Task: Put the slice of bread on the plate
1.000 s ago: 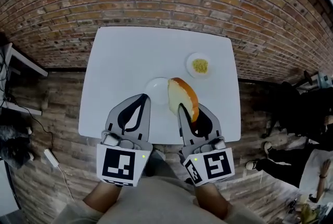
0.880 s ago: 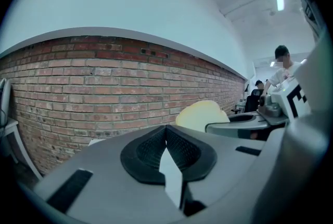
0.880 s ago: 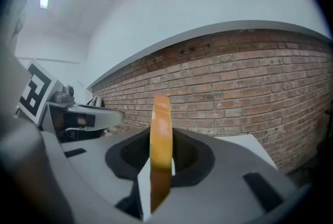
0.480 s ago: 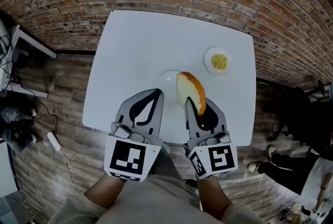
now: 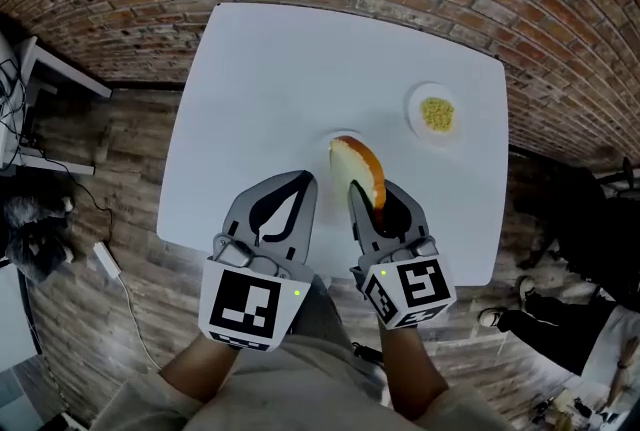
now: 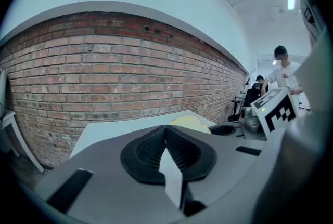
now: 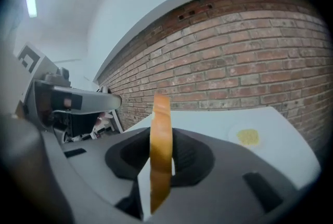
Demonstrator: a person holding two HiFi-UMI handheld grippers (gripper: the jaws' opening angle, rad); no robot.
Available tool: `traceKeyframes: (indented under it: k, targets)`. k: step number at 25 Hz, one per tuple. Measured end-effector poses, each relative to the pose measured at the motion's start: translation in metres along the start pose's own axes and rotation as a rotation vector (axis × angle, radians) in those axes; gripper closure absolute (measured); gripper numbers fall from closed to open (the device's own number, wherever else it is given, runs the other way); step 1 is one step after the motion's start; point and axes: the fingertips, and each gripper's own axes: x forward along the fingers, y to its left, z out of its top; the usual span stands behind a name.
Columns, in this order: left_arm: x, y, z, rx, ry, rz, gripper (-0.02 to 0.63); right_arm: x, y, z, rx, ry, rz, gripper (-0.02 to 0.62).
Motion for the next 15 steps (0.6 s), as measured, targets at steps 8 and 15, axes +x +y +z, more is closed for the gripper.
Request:
traceKeyframes:
  k: [8, 15]
  targets:
    - [0.012, 0.005, -0.012, -0.016, 0.039, -0.005, 0.595, 0.027, -0.007, -0.026, 0.064, 0.082, 0.058, 0.499]
    - [0.021, 0.010, -0.012, -0.021, 0.046, -0.003, 0.595, 0.041, -0.010, -0.042, 0.178, 0.154, 0.141, 0.499]
